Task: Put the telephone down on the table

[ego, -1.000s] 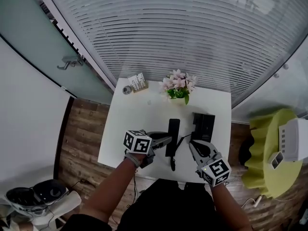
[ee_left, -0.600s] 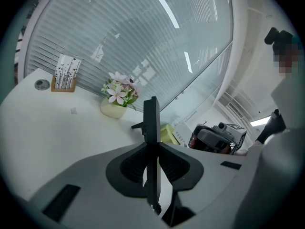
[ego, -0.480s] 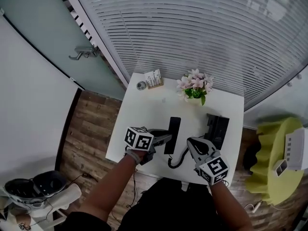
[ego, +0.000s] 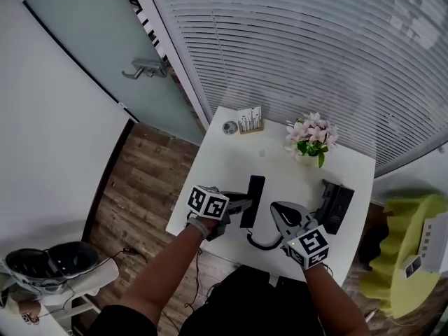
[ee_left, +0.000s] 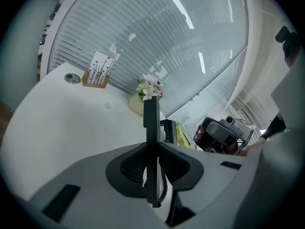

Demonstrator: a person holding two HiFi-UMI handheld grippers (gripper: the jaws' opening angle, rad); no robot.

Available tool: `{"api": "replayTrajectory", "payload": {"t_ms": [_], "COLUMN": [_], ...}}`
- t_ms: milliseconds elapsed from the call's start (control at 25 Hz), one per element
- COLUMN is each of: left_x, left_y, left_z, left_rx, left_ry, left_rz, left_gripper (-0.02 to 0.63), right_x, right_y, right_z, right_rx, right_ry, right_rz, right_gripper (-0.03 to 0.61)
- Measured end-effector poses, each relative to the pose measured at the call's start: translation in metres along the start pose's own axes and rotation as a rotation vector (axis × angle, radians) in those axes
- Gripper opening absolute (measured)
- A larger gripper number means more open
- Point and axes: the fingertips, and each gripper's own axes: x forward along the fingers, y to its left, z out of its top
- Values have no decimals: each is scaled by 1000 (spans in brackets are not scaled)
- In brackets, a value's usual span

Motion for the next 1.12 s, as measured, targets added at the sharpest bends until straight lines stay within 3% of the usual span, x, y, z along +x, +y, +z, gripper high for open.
{"api": "replayTrajectory", "payload": {"t_ms": [720, 1120], "left_x": [-16, 0], "left_y": [91, 130], "left_z": [17, 13], "left_rx": [-110, -236], "left_ry": [-48, 60], "left_rz": [102, 62], "left_gripper": [78, 78], "right_x": [106, 134], "right_y": [0, 5], "right_z": [-27, -41], "right_rx": [37, 74], "right_ry": [82, 116], "right_rz": [92, 126], "right_gripper": [21, 21]}}
